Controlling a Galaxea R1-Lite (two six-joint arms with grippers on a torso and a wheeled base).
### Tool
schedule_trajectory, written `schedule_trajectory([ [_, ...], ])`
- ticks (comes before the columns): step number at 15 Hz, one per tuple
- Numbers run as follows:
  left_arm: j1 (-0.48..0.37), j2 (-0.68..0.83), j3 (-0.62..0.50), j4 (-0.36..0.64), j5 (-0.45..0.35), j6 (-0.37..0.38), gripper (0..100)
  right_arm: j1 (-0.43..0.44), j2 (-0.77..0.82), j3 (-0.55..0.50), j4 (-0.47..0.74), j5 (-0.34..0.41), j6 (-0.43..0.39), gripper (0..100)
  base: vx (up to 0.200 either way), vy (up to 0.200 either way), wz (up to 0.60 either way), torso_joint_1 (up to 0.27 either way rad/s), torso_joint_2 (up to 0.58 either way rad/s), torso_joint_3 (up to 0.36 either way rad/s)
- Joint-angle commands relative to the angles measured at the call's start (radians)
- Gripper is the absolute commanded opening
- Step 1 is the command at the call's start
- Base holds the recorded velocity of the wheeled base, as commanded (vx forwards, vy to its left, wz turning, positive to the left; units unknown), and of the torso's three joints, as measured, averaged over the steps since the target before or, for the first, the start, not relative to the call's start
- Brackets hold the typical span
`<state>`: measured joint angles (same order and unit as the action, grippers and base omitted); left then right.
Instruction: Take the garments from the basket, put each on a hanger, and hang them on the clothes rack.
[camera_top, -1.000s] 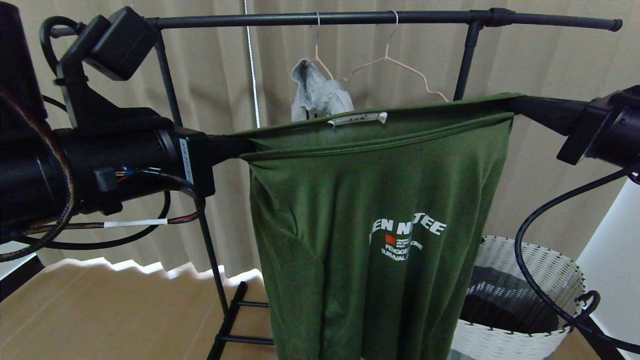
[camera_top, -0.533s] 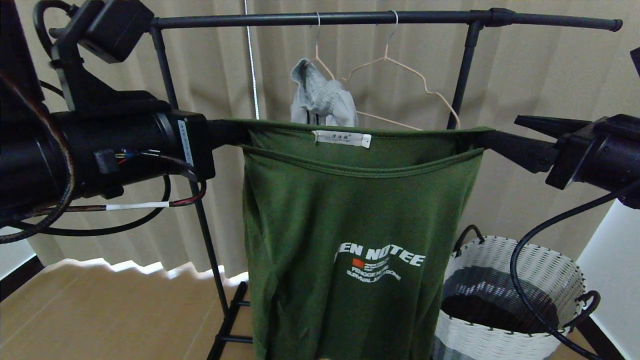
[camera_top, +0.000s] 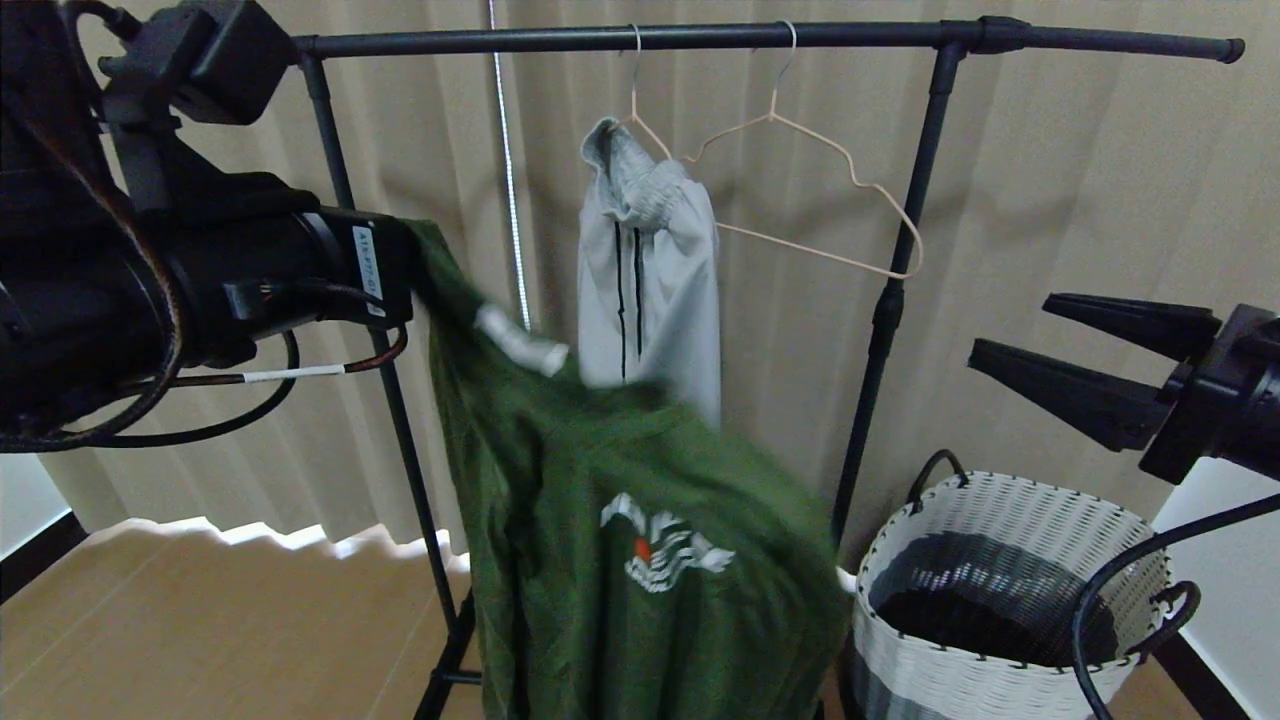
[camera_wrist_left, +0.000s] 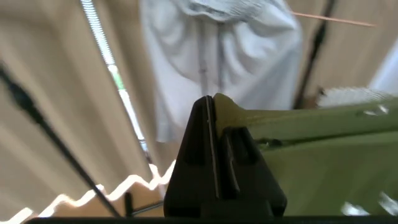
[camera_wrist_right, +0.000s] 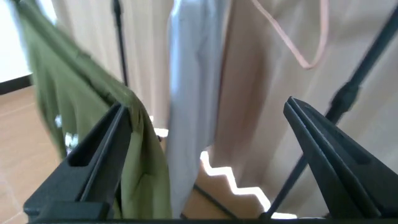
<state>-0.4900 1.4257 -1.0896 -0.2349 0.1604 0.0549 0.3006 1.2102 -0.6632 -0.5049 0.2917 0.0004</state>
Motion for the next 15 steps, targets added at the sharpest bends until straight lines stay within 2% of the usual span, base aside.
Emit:
schedule_trajectory([
  [1,0.008,0.007,0.002,0.0,0.001,0.0,0,0.025,-0.051,0.007,0.0,0.001,0.0,100,0.0,0.0,0.0,0.0,0.0,0.0],
  [5,0.022,0.01,0.014,-0.001,0.002,0.0,0,0.035,-0.089,0.022,0.009,0.001,-0.003,100,0.0,0.0,0.0,0.0,0.0,0.0],
  [8,0.045,-0.044,0.074,-0.001,0.004,0.003,0,0.003,-0.103,0.071,0.019,-0.009,-0.065,100,0.0,0.0,0.0,0.0,0.0,0.0],
  [10,0.093,-0.11,0.132,-0.001,0.004,0.002,0,-0.109,-0.101,0.14,0.002,-0.034,-0.169,100,0.0,0.0,0.0,0.0,0.0,0.0],
  [11,0.108,-0.133,0.157,-0.001,0.002,-0.001,0,-0.126,-0.104,0.171,-0.018,-0.031,-0.186,100,0.0,0.0,0.0,0.0,0.0,0.0],
  [12,0.116,-0.157,0.185,-0.001,0.004,-0.003,0,-0.127,-0.104,0.203,-0.061,-0.026,-0.183,100,0.0,0.0,0.0,0.0,0.0,0.0],
  [15,0.128,-0.248,0.235,0.008,0.007,0.0,0,-0.127,-0.083,0.32,-0.307,-0.026,-0.151,100,0.0,0.0,0.0,0.0,0.0,0.0],
])
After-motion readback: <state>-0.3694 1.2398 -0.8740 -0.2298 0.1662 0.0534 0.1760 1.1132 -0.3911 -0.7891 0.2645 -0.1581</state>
